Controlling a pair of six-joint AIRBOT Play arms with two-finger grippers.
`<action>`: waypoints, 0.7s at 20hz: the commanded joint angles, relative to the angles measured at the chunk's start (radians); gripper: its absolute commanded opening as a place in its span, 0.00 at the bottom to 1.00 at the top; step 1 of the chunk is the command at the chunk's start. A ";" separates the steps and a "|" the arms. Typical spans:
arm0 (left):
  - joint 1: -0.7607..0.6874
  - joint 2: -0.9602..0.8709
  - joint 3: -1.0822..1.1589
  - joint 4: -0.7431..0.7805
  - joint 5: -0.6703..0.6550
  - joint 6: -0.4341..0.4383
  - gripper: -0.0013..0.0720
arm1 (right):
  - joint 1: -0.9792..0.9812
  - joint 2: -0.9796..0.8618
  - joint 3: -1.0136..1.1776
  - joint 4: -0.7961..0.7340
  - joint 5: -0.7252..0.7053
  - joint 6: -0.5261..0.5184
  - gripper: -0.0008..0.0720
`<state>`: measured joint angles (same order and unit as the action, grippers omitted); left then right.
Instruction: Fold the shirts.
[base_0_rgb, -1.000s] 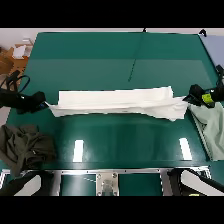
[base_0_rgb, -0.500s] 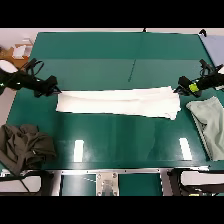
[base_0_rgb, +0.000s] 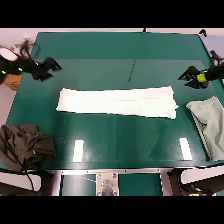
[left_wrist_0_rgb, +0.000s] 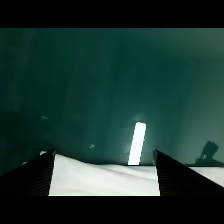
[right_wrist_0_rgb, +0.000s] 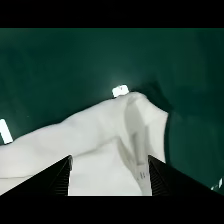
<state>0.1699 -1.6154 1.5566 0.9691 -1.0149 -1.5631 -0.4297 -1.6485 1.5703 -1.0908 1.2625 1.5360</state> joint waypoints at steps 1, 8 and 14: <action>0.060 -0.006 0.114 -0.001 -0.125 -0.011 0.98 | -0.072 -0.015 0.008 0.010 0.166 -0.075 0.77; 0.077 -0.006 0.113 0.009 -0.287 -0.004 0.04 | -0.085 -0.132 -0.177 0.235 0.169 -0.317 0.84; 0.077 -0.006 0.113 -0.037 -0.309 0.001 0.04 | -0.084 -0.255 -0.175 0.297 0.159 -0.352 0.83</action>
<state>0.2455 -1.6218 1.6680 0.9558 -1.3060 -1.5654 -0.5137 -1.8534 1.4002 -0.8207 1.4265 1.2175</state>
